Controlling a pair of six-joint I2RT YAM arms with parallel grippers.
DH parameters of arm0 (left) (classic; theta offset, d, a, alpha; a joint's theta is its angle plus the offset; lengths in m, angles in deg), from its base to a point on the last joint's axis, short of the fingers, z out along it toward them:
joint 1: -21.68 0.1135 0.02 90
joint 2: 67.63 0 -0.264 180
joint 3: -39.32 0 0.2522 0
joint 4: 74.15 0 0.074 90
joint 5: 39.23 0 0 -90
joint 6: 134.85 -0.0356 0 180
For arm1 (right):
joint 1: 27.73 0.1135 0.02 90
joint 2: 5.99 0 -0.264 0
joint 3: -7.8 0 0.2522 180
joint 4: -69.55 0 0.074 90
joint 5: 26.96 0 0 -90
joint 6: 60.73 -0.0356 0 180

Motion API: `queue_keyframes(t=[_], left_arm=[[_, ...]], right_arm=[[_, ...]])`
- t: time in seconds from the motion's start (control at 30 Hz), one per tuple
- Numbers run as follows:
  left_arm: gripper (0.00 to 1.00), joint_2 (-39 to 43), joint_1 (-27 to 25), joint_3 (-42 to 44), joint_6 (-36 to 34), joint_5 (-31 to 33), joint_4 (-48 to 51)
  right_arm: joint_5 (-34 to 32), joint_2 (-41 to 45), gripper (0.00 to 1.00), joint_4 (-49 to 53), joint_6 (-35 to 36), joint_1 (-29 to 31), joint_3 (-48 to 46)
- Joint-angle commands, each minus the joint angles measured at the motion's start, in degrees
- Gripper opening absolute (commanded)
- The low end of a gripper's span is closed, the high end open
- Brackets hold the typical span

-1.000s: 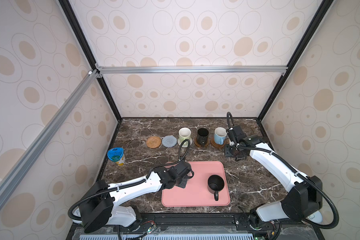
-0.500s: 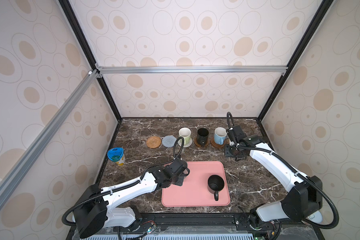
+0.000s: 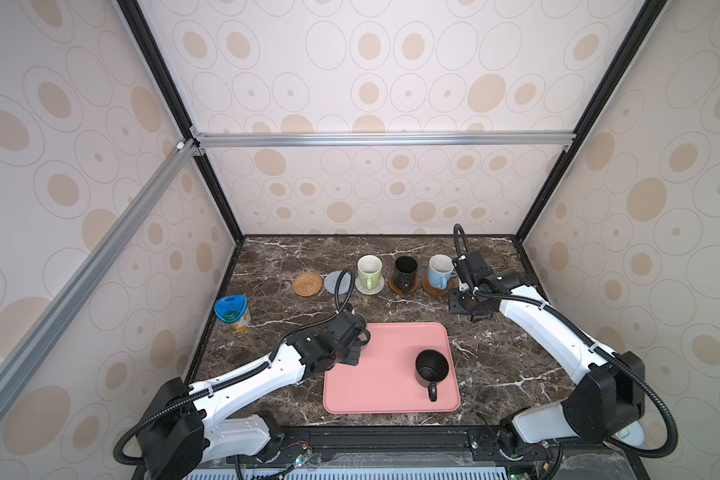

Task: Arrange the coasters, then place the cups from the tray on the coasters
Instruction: 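Carry the grey mug with the left gripper toward the light blue knit coaster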

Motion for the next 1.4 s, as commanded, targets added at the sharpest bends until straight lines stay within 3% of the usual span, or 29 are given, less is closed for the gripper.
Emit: queue_keyframes(t=[0.0,1.0,1.37], left_arm=[[0.11,2.18,1.57,-1.26,-1.64,2.65,-2.74],[0.10,1.65,15.92,-4.73,-11.82,0.68,-5.63],[0.08,0.01,18.79,-5.05,-14.63,0.32,-9.89]], right_arm=[[-1.03,1.42,0.49,1.33,-0.63,-0.43,-0.38],[-2.17,2.60,0.49,2.11,-0.88,-0.44,-0.29],[-2.19,2.99,0.49,2.19,-1.09,-0.45,-0.29]])
